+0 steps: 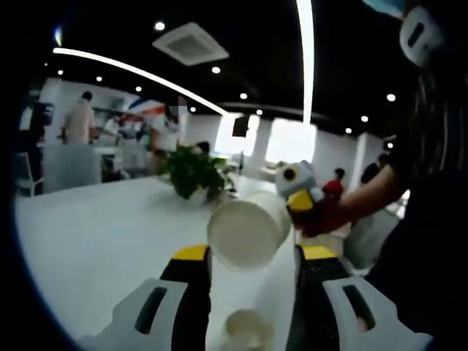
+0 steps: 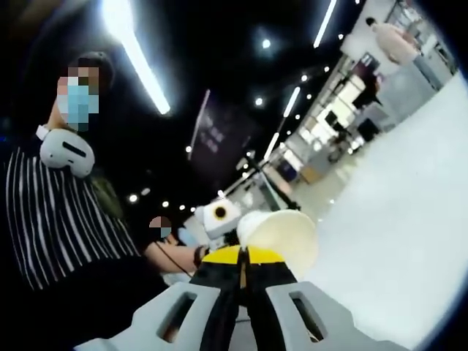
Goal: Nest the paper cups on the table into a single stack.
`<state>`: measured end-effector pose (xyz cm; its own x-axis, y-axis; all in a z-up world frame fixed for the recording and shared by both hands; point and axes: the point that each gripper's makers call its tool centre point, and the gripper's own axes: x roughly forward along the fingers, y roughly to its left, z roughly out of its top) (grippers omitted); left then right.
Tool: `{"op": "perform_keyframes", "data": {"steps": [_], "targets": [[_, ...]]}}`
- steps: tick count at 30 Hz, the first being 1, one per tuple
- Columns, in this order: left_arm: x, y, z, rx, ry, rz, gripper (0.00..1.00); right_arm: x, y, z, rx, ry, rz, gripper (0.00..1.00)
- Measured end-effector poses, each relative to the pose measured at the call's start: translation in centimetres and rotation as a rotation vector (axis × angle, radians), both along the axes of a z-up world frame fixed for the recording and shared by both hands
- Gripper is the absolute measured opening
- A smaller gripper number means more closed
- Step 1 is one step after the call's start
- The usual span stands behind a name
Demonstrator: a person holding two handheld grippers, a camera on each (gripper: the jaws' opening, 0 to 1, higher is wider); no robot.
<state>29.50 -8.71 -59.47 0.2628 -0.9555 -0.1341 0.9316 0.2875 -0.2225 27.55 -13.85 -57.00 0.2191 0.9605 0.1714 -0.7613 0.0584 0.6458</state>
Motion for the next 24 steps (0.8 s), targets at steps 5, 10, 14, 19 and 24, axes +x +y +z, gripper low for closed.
{"op": "perform_keyframes", "data": {"steps": [5,10,14,19,24], "targets": [[-0.1,0.4,-0.3,0.004,0.001,0.008,0.46,0.0,0.0,0.2,-0.025,0.001,0.001,0.00],[-0.2,0.8,-0.4,0.007,-0.004,0.019,0.45,-0.2,0.1,0.4,-0.062,-0.018,0.010,0.00],[-0.2,1.3,-0.7,0.007,0.002,0.030,0.47,-0.3,0.1,0.8,-0.082,-0.038,0.010,0.00],[-0.3,1.9,-1.3,0.016,0.009,0.043,0.52,-0.1,-0.1,0.9,-0.116,-0.045,0.004,0.00],[-0.2,2.6,-1.8,0.025,0.002,0.065,0.54,0.2,-0.3,0.8,-0.151,-0.048,-0.006,0.00]]}}
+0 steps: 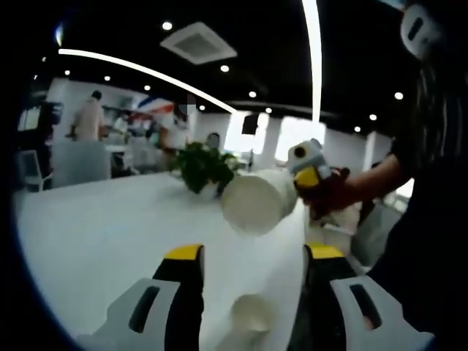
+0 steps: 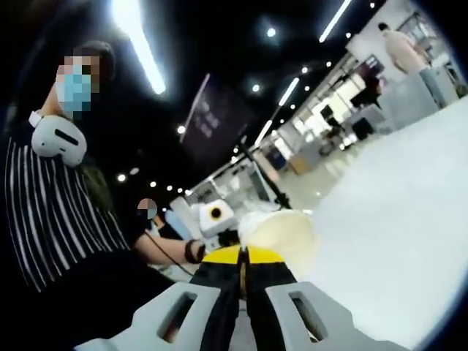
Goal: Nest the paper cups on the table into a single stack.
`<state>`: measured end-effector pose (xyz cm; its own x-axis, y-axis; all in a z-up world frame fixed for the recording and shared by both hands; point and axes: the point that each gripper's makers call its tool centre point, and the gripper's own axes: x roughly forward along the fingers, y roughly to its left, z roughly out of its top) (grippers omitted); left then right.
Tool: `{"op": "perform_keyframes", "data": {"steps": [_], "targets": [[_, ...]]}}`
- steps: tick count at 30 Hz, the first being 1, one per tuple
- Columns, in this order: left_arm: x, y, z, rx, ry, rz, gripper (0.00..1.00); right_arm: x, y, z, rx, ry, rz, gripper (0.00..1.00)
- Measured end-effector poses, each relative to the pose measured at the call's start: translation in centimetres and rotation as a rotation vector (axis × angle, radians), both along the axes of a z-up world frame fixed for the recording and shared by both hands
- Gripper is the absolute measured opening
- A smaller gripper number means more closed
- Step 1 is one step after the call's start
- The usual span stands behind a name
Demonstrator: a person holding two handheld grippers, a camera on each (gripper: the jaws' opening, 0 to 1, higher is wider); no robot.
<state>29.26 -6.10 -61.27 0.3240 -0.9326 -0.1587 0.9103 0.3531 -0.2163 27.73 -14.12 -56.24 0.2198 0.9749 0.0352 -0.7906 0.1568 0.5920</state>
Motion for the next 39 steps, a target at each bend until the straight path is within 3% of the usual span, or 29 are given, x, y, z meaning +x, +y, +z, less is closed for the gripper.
{"op": "perform_keyframes", "data": {"steps": [6,14,23,29,35,39], "targets": [[0.2,1.2,-1.0,0.018,0.006,0.034,0.60,0.5,0.1,-0.4,-0.066,-0.007,-0.006,0.00],[0.2,2.4,-1.9,0.046,0.005,0.067,0.67,0.6,0.3,-1.6,-0.222,-0.039,0.008,0.00],[1.2,4.6,-2.5,0.061,-0.010,0.167,0.79,1.5,-0.1,-2.7,-0.368,-0.046,0.025,0.00],[1.5,5.6,-3.4,0.097,-0.017,0.187,0.89,0.9,0.4,-3.5,-0.482,-0.097,0.059,0.00],[1.8,6.4,-3.6,0.109,-0.027,0.216,0.97,0.6,1.2,-3.2,-0.514,-0.111,0.077,0.00],[1.9,6.7,-3.4,0.110,-0.049,0.225,0.99,0.4,1.6,-3.3,-0.573,-0.162,0.103,0.00]]}}
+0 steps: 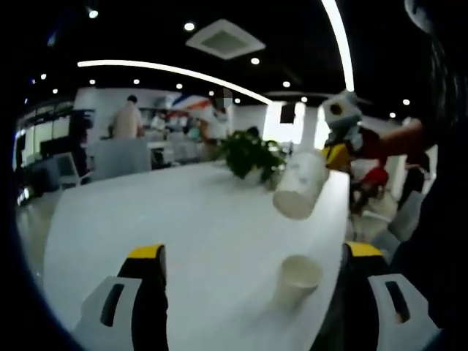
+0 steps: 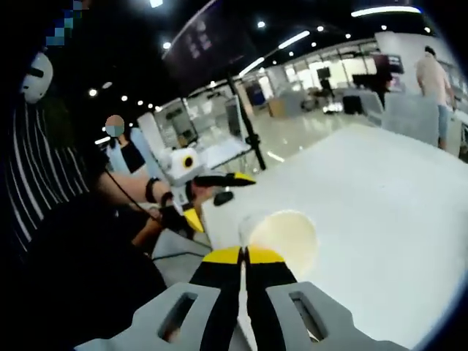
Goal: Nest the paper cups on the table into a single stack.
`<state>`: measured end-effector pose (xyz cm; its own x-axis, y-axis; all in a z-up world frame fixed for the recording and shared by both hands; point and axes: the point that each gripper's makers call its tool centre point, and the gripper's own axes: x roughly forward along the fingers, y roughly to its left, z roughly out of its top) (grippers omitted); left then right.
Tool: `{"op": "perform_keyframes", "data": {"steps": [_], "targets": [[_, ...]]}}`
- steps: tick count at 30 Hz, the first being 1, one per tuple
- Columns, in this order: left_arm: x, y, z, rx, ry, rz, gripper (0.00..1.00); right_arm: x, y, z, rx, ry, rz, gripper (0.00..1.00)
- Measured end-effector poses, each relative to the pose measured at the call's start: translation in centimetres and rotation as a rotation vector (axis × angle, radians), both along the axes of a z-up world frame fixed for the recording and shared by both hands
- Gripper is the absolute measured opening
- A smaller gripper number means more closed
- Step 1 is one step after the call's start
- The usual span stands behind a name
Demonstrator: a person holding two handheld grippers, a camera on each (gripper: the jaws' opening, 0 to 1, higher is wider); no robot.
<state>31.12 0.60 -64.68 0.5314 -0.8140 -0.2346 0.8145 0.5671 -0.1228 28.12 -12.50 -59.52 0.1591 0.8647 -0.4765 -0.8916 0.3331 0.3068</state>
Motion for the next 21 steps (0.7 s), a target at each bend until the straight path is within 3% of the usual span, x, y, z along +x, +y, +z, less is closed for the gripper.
{"op": "perform_keyframes", "data": {"steps": [8,11,17,21], "targets": [[-0.1,1.3,-0.3,0.009,0.013,0.007,0.99,-0.7,0.6,-0.6,-0.158,-0.085,0.087,0.00],[-0.1,1.7,-0.6,0.007,0.020,0.016,0.99,-0.9,1.3,-0.3,-0.182,-0.099,0.105,0.00],[-0.4,2.1,-1.1,0.019,0.028,0.015,0.99,-1.8,1.3,-1.7,-0.379,-0.209,0.232,0.00],[-0.5,2.3,-1.4,0.018,0.037,0.014,0.99,-2.5,1.8,-2.7,-0.435,-0.235,0.293,0.00]]}}
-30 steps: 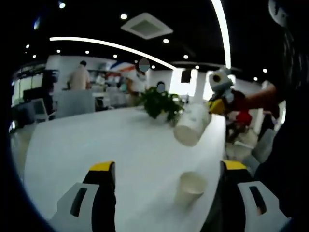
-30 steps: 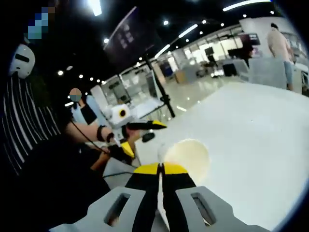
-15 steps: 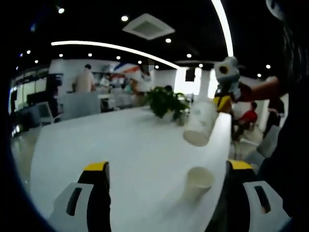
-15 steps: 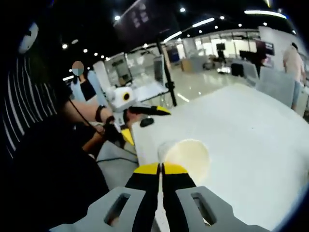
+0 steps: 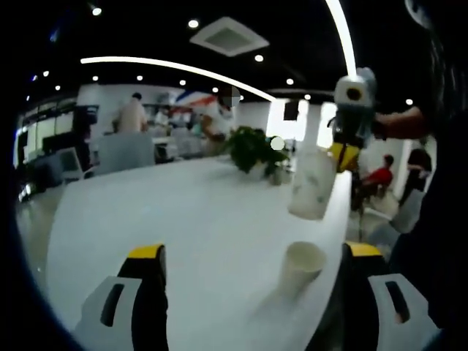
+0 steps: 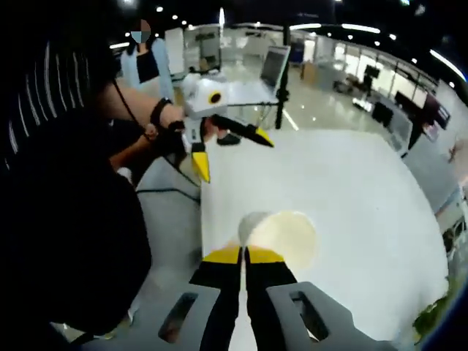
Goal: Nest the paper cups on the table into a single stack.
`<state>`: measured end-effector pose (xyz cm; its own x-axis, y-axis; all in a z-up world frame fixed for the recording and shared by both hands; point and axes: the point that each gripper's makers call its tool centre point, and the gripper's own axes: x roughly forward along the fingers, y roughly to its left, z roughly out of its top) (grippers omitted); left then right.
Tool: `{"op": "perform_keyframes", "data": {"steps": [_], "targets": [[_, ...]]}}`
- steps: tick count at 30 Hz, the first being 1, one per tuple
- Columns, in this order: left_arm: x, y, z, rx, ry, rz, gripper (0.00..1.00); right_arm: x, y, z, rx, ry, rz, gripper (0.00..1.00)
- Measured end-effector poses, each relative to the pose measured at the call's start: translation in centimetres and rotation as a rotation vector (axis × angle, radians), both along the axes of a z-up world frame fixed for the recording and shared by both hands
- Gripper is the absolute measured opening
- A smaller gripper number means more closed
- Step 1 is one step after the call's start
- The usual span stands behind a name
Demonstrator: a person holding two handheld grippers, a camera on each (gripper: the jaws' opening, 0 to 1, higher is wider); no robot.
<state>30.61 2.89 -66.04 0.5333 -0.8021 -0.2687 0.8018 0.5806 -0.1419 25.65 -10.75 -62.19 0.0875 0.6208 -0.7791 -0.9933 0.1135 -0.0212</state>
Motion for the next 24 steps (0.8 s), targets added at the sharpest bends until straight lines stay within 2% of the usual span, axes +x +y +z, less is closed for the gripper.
{"op": "perform_keyframes", "data": {"steps": [9,24], "targets": [[-0.2,0.5,-0.7,-0.012,0.020,0.013,0.98,-0.7,0.3,-1.5,-0.157,-0.090,0.142,0.00],[-0.4,1.0,-1.7,0.009,0.036,0.009,0.96,-1.2,0.9,-4.1,-0.299,-0.155,0.289,0.00]]}}
